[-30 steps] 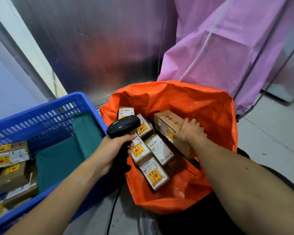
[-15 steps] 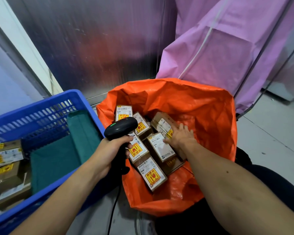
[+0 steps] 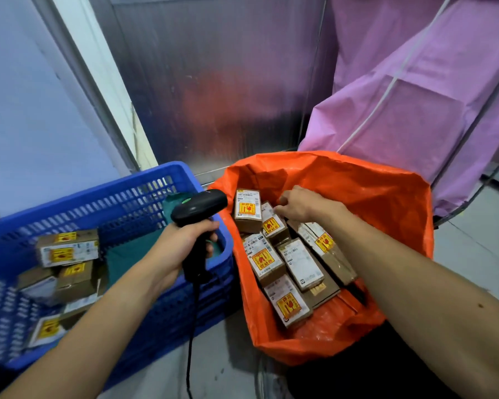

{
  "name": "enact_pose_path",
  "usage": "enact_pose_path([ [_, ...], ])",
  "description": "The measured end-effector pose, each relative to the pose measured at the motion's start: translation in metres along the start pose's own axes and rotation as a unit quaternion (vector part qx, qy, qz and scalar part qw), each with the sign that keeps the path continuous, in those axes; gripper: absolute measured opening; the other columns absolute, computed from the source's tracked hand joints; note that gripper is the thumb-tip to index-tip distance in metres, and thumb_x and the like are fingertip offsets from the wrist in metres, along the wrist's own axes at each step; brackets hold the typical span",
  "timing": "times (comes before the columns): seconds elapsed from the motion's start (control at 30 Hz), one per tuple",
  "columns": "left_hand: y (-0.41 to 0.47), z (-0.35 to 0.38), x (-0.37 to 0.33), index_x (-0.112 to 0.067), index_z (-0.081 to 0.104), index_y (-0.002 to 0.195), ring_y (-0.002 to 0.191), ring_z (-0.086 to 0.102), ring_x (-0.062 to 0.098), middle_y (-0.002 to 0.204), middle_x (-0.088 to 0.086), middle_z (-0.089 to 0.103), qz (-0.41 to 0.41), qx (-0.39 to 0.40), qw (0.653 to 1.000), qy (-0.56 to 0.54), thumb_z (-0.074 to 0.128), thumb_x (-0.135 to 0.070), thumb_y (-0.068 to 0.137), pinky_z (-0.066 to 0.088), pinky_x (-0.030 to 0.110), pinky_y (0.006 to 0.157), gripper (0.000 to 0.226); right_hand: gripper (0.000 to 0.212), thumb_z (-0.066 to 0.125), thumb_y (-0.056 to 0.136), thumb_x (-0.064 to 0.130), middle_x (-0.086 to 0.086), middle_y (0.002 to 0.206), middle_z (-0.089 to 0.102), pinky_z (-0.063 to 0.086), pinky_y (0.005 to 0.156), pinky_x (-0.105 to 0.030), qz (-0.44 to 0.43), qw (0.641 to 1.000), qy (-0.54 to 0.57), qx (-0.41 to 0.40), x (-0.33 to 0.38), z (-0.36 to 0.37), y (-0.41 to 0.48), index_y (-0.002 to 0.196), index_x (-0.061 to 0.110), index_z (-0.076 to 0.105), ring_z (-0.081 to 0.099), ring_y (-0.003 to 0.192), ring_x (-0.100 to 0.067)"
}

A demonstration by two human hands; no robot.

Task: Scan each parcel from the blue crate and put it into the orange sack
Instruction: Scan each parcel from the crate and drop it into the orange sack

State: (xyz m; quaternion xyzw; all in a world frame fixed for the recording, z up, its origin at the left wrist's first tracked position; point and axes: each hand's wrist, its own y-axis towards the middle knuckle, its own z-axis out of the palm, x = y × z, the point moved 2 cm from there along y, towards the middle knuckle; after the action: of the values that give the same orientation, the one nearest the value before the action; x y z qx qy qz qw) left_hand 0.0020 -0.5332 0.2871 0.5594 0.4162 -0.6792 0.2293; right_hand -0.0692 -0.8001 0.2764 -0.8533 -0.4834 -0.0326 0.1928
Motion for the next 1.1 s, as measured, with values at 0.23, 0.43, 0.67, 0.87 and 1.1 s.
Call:
enact_pose_path([
  [0.23,-0.028,-0.085,-0.011,-0.009,0.068,0.091,0.052,0.055,0.019,0.07,0.008,0.064,0.017,-0.06,0.998,-0.032,0.07,-0.01,0.095,0.051,0.03,0.054,0.005,0.05,0.056,0.099,0.053,-0.004,0.132,0.066,0.051,0.097,-0.04,-0.115,0.992,-0.022,-0.037,0.074,-0.028,-0.029,0.134,0.017,0.063,0.062,0.113,-0.023],
  [0.43,-0.041,-0.138,-0.022,-0.011,0.067,0.087,0.046,0.054,0.014,0.068,0.004,0.063,0.017,-0.123,0.99,-0.074,0.066,-0.011,0.097,0.051,0.024,0.048,0.011,0.041,0.056,0.098,0.044,-0.01,0.125,0.07,0.052,0.091,-0.04,-0.167,0.983,-0.047,-0.062,0.136,-0.019,-0.036,0.122,0.014,0.069,0.064,0.11,-0.03],
  [0.67,-0.067,-0.194,-0.032,-0.011,0.067,0.088,0.048,0.054,0.015,0.067,0.004,0.063,0.039,-0.161,0.982,-0.094,0.068,-0.011,0.097,0.052,0.026,0.05,0.008,0.04,0.056,0.098,0.046,-0.007,0.125,0.069,0.05,0.089,-0.037,-0.213,0.97,-0.078,-0.087,0.197,-0.018,-0.034,0.125,0.017,0.065,0.063,0.113,-0.03],
  [0.87,-0.088,-0.237,-0.037,-0.008,0.065,0.093,0.048,0.055,0.014,0.067,0.005,0.063,0.038,-0.184,0.975,-0.121,0.068,-0.01,0.097,0.052,0.026,0.05,0.005,0.04,0.055,0.099,0.046,-0.006,0.127,0.069,0.047,0.093,-0.037,-0.228,0.966,-0.08,-0.092,0.247,-0.013,-0.021,0.128,0.019,0.064,0.062,0.116,-0.031],
  [1.1,-0.1,-0.284,-0.032,-0.007,0.072,0.099,0.055,0.057,0.016,0.074,0.006,0.067,0.012,-0.197,0.976,-0.096,0.073,-0.014,0.093,0.052,0.03,0.06,0.009,0.036,0.056,0.096,0.046,-0.006,0.119,0.071,0.052,0.096,-0.043,-0.254,0.964,-0.067,-0.034,0.324,0.02,0.01,0.119,0.021,0.066,0.062,0.11,-0.031],
])
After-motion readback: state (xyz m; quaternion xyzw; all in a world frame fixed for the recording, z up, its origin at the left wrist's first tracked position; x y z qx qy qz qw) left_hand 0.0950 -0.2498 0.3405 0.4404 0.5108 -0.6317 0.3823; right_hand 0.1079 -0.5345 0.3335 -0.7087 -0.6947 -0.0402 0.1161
